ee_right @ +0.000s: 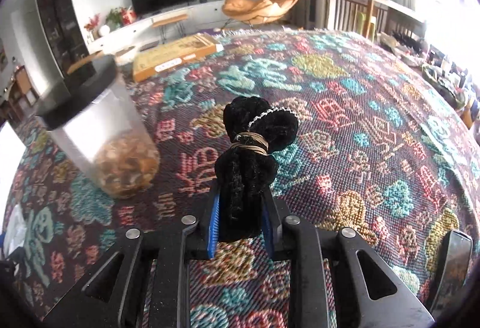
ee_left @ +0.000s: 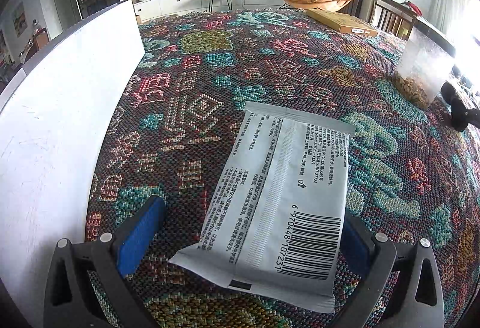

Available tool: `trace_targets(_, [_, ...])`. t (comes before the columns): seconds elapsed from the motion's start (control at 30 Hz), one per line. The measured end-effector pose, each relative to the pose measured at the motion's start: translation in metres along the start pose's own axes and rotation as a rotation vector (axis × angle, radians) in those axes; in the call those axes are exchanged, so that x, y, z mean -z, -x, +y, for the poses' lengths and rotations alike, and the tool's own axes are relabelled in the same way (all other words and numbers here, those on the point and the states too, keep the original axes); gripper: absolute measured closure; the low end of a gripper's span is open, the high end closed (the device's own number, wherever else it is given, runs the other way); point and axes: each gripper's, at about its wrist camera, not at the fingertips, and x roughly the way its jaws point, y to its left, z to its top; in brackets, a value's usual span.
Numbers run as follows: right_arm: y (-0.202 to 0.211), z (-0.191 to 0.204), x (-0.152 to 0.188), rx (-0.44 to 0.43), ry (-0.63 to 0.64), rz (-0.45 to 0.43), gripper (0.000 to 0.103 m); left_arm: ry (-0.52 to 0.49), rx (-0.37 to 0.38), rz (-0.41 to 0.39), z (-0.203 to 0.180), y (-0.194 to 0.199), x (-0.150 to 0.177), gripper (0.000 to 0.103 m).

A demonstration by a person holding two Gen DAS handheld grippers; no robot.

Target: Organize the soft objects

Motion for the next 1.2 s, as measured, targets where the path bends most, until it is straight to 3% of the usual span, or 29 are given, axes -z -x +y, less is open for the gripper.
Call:
trace_targets(0.03, [-0.01, -0.004, 0.002, 0.008, -0.014, 0.019, 0.04, 0.0, 0.0, 0.0, 0.0, 0.0, 0.0, 0.0])
trace_targets(0.07, [-0.017, -0.005, 0.006, -0.003, -0.017, 0.031, 0.023, 0.0, -0.001, 0.0, 0.0, 0.0, 0.0, 0.0])
trace_targets(0.13, [-0.019, 0.005, 0.008, -0.009, 0.05, 0.048, 0.01, 0.0, -0.001, 0.0, 0.0, 0.0, 0.0, 0.0])
trace_targets(0.23, [-0.021, 0.012, 0.014, 0.062, 0.099, 0.058, 0.007, 0.001, -0.003, 0.0, 0.001, -0.001, 0.0, 0.0])
trace_targets(0.33, [-0.021, 0.002, 0.016, 0.039, 0.05, 0.064, 0.006, 0.003, -0.005, 0.0, 0.001, -0.002, -0.001, 0.0])
trace_targets(1.2, [-0.023, 0.004, 0.014, 0.047, 0.056, 0.066, 0.006, 0.005, -0.007, 0.0, 0.0, -0.002, -0.001, 0.0])
